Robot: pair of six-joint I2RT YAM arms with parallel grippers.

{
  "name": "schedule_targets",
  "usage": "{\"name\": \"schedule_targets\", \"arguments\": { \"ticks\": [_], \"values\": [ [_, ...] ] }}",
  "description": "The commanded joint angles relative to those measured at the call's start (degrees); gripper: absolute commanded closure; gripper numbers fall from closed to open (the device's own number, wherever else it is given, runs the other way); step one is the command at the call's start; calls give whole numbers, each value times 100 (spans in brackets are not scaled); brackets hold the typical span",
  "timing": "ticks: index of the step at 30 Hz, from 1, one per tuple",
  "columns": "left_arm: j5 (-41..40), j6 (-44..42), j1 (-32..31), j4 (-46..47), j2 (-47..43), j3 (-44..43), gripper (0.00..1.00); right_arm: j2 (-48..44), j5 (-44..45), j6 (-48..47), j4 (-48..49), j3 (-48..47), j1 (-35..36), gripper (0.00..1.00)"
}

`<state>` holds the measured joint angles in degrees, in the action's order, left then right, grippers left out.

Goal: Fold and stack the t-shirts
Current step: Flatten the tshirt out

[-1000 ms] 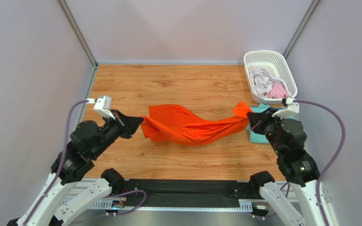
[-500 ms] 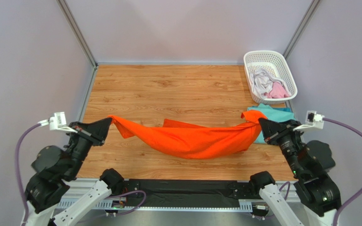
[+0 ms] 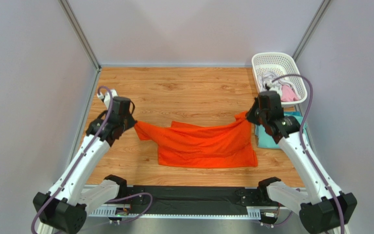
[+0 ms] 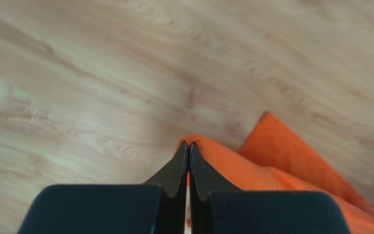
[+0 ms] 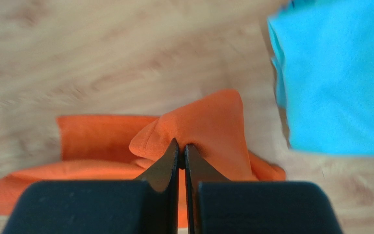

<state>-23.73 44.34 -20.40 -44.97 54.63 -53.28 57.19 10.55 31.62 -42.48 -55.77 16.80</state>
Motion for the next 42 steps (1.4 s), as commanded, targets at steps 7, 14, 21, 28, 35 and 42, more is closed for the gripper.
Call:
{"name": "schedule_targets", "arguments": {
  "ticks": [7,14,21,28,35,42],
  "values": [
    [1229,-1129,801,157,1391,-4838,100,1777,-597,-709,276,-4783,-361,100],
    [556,-1262,819,-414,483,-4828,100,1385,-1353,-736,152,-4710,-379,100],
    [-227,-357,819,-907,-1137,-1954,100,408,-1485,-806,-295,-2600,-388,100],
    [-195,146,819,-41,-984,369,100,1257,-1301,-990,195,-1252,-388,100],
    [79,93,819,-380,636,3,1,3605,-881,-1166,-110,-2366,-432,43],
    [1605,-609,819,669,654,-122,0,2870,-860,-710,143,-1537,-405,0]
  ]
}}
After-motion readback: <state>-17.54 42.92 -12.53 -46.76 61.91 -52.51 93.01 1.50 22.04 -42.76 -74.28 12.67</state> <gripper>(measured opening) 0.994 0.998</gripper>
